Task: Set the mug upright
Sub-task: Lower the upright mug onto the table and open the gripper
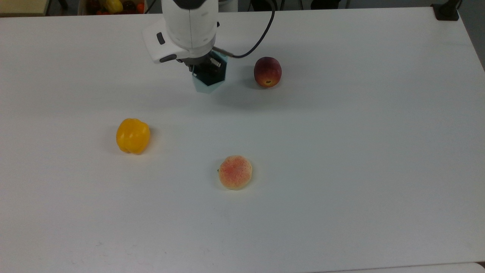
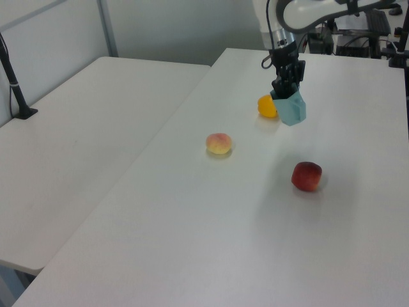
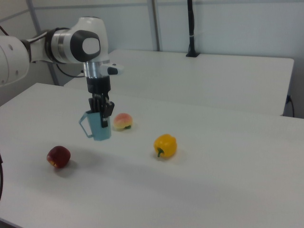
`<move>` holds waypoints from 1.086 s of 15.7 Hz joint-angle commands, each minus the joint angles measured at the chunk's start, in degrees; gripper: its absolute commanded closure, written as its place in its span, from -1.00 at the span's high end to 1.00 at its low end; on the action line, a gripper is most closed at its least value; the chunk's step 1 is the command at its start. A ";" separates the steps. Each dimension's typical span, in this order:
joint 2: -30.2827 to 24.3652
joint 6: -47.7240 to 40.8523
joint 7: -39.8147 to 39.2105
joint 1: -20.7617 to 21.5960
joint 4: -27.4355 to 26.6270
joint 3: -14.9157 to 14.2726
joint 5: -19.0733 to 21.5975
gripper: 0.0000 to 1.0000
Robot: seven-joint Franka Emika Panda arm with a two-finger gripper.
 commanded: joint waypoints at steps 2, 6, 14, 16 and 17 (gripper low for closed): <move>-5.73 4.77 -14.73 -2.38 -2.81 0.21 8.24 -1.00; -8.89 12.05 -22.73 -2.47 -8.60 -0.31 9.76 -1.00; -7.24 25.33 -36.54 -4.93 -16.43 -0.49 12.66 -1.00; -5.66 26.31 -40.49 -5.11 -17.40 -0.49 12.75 -1.00; -4.61 26.31 -42.25 -5.02 -17.32 -0.49 12.75 -1.00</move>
